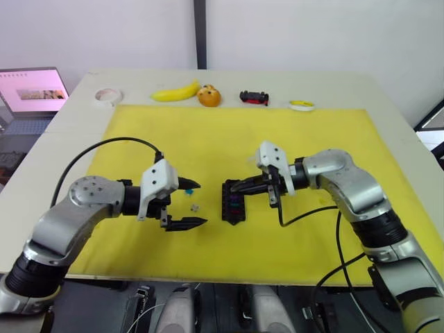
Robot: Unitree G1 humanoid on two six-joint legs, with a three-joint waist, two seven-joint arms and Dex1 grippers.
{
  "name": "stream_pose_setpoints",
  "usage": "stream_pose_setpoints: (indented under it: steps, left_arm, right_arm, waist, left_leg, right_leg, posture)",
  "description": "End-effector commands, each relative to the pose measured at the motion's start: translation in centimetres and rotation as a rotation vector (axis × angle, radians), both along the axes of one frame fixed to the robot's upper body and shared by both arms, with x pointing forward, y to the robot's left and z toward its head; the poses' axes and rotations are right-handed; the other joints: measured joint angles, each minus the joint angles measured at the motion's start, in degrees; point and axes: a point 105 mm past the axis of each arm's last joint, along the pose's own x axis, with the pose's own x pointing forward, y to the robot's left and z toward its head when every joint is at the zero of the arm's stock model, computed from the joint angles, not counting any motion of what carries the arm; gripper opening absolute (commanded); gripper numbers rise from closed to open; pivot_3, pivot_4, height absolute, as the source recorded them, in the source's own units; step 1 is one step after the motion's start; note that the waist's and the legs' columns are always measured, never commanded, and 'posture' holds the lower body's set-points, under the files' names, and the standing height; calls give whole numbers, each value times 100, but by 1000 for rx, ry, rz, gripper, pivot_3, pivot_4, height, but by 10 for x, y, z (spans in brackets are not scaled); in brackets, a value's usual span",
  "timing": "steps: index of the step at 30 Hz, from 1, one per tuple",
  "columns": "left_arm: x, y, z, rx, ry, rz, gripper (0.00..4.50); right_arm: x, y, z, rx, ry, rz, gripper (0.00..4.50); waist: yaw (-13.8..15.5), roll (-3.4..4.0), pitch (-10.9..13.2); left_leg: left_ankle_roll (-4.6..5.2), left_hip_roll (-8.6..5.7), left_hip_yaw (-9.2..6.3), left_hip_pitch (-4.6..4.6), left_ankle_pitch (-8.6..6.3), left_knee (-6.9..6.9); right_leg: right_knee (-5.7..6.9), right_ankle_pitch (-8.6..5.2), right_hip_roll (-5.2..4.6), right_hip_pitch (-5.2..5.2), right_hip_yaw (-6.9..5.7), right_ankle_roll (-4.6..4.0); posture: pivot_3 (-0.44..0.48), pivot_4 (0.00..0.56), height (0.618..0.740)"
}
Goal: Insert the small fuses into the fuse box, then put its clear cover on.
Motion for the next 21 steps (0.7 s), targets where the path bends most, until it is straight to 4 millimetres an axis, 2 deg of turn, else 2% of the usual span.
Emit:
stream_pose_setpoints:
  steps: [1, 14, 21]
  left_arm:
    - [0, -1, 9, 5, -50, -14, 4500]
    - [2, -2, 9, 7, -52, -18, 4500]
    - [2, -2, 9, 4, -52, -14, 4500]
  right_arm:
    - [0, 0, 7, 25, -57, 3, 36]
    - [1, -2, -8, -7, -47, -12, 36]
    - [0, -11, -37, -117, -20, -13, 36]
  waist:
    - [-3, 0, 0]
    - [-3, 0, 0]
    - [-3, -1, 0]
  left_leg:
    - [0, 0, 0, 0, 0, 0]
    - [0, 0, 0, 0, 0, 0]
    - [0, 0, 0, 1, 0, 0]
  right_leg:
    - [0, 0, 0, 0, 0, 0]
    - [0, 0, 1, 0, 0, 0]
    - [0, 0, 1, 0, 0, 0]
  posture:
    - [0, 150, 737]
    - [0, 150, 737]
    - [0, 150, 737]
